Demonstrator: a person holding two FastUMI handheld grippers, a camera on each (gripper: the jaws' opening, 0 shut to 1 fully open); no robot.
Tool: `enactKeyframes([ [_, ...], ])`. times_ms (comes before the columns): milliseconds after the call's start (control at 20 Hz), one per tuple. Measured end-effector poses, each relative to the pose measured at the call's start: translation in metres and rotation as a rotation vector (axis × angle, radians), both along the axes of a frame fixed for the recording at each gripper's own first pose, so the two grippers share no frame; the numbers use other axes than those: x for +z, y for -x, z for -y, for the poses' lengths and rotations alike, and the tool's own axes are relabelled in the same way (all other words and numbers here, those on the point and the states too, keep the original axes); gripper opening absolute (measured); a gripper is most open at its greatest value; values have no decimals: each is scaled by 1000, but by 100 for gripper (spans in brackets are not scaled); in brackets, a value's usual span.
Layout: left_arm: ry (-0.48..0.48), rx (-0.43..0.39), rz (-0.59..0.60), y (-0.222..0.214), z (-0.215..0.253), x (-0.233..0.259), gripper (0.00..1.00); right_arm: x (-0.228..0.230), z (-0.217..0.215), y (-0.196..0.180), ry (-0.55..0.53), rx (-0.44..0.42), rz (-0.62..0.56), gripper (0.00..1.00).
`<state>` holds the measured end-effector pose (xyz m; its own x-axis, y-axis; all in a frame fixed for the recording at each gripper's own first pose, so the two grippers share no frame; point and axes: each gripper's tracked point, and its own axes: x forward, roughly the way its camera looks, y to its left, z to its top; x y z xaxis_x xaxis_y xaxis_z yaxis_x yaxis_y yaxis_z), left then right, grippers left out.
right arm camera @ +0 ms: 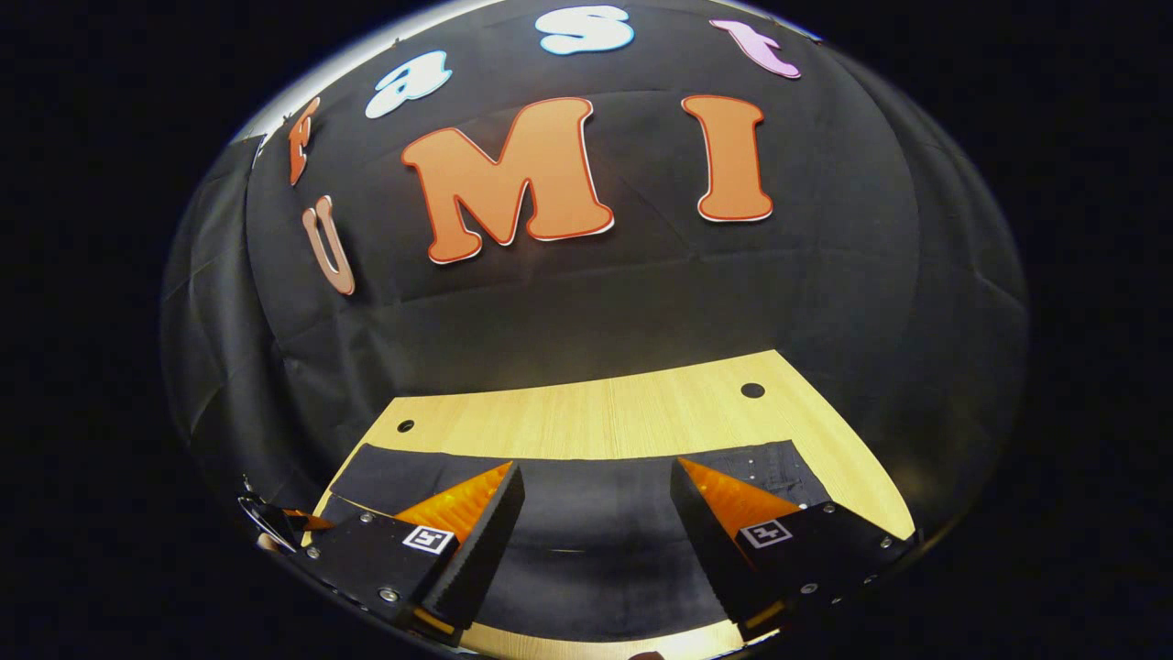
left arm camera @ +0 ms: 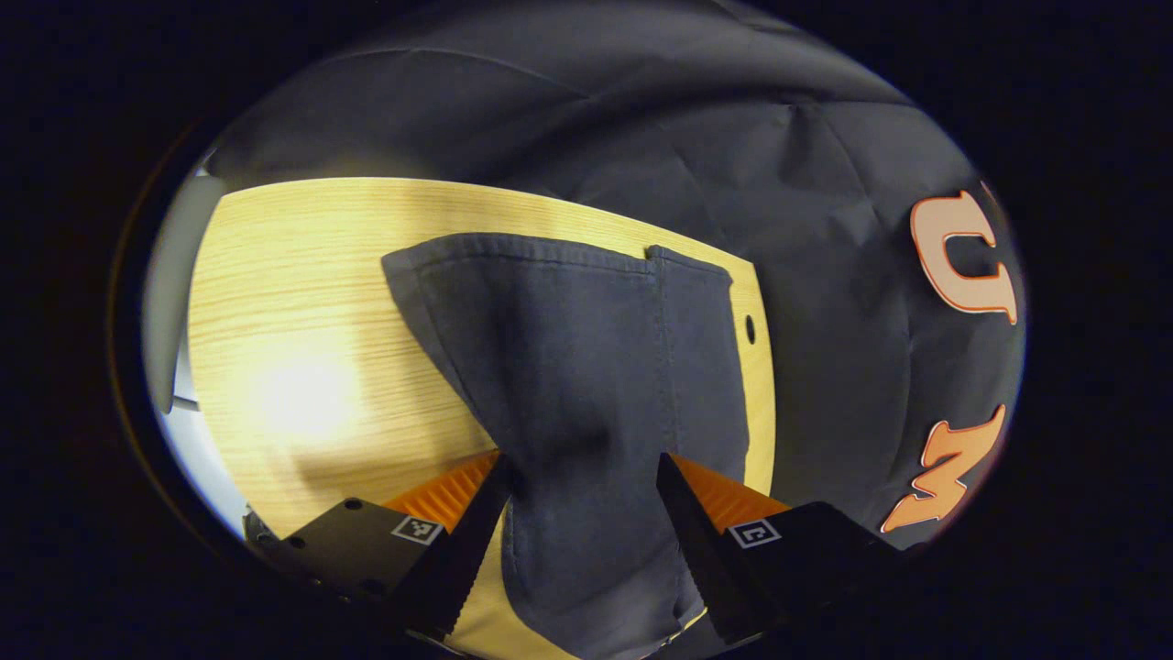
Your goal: Grasp the waist and the cuffs of the jeans and fold them to make the two legs overlap; first hold the waist and fold one-third of the jeans toward the cuffs, then hold the cuffs and fold the remaining one-third in the same direction to finish folding.
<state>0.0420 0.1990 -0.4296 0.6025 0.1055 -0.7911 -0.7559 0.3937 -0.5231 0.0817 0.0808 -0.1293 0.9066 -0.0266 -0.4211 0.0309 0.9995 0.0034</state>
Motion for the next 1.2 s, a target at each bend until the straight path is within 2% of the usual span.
enactKeyframes([
  [50,6,-11,2,-9,0,-9,95,2,2,1,-11,-8,3,98],
  [200,-4,31,-65,-6,-4,-28,48,6,14,7,-26,-39,16,98],
  [250,-7,43,-11,-19,-4,-30,32,5,20,10,-23,-52,17,98],
  [300,40,-3,-9,-21,2,-29,16,4,26,14,-19,-62,12,98],
  [400,55,-24,38,-23,17,-25,2,-4,35,26,-29,-78,-5,98],
  [550,41,-72,85,-19,20,-7,1,-20,50,49,-142,-115,-43,97],
  [750,59,-82,111,-16,22,7,1,-47,81,84,-384,-226,-87,98],
  [1000,86,-86,97,-6,22,12,1,-120,133,140,-723,-519,-183,98],
  [1100,89,-97,93,-9,21,12,1,-155,156,151,-781,-615,-215,98],
  [1200,88,-110,90,-9,22,14,1,-186,171,159,-786,-662,-238,98],
])
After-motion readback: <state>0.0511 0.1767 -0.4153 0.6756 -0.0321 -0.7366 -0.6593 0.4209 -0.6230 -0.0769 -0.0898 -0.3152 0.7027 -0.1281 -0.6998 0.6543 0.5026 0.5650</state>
